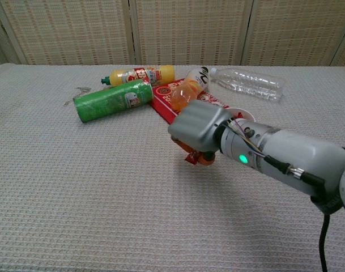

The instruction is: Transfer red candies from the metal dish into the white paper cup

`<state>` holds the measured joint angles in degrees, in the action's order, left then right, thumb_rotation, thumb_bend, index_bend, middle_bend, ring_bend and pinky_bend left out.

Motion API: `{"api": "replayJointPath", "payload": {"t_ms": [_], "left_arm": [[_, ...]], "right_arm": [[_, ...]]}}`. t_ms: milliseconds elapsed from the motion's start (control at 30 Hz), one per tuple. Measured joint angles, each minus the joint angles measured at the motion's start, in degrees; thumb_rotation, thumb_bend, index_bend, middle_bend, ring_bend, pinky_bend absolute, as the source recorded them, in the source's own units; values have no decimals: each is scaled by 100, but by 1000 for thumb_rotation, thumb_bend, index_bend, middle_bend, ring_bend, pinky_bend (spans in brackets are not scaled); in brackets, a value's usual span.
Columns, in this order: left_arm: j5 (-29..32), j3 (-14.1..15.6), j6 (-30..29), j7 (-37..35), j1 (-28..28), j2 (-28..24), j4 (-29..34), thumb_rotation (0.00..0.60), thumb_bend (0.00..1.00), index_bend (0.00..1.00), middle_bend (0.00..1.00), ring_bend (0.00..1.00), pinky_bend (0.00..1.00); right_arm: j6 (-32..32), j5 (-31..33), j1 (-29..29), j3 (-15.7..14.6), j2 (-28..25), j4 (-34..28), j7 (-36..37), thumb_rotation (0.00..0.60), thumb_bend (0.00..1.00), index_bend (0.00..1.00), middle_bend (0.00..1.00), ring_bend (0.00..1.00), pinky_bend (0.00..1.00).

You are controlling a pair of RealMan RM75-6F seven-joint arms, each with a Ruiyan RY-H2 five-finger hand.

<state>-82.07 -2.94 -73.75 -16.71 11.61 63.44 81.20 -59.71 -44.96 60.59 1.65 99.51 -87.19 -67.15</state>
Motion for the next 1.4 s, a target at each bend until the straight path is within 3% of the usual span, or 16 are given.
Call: {"api": "replayJointPath", "payload": {"t_ms": [233, 433, 633, 933, 1200, 1333, 1400], "left_arm": [[15, -1, 20, 73, 8, 23, 22, 600, 877, 29, 104, 61, 284], [38, 5, 120, 201, 62, 72, 31, 600, 876, 28, 105, 61, 284], [65, 3, 178, 248, 92, 98, 35, 600, 876, 39, 104, 61, 285], [84, 0, 182, 262, 98, 108, 30, 600, 875, 49, 105, 61, 285], [105, -8, 196, 271, 104, 113, 28, 600, 875, 49, 105, 61, 286], [86, -6, 149, 273, 90, 107, 44, 600, 873, 49, 105, 61, 286], [71, -4, 122, 267, 79, 101, 48, 600, 812, 49, 105, 61, 285]], "right_arm": [[-361, -414, -233, 395, -657, -630, 886, 600, 279, 569, 933, 884, 1000], [-431, -320, -430, 656, -1297, -823, 1312, 600, 280, 563, 933, 884, 1000], [-260, 4, -556, 590, -1532, -763, 1407, 600, 283, 541, 933, 884, 1000], [-83, 119, -507, 444, -1476, -677, 1303, 600, 285, 471, 933, 872, 1000], [-161, 772, -415, 301, -1727, -1205, 787, 600, 283, 306, 933, 839, 1000], [-335, 707, -457, 279, -1881, -1401, 845, 600, 280, 265, 933, 821, 1000], [-419, 526, -548, 276, -1975, -1483, 1055, 600, 280, 258, 933, 805, 1000]]}}
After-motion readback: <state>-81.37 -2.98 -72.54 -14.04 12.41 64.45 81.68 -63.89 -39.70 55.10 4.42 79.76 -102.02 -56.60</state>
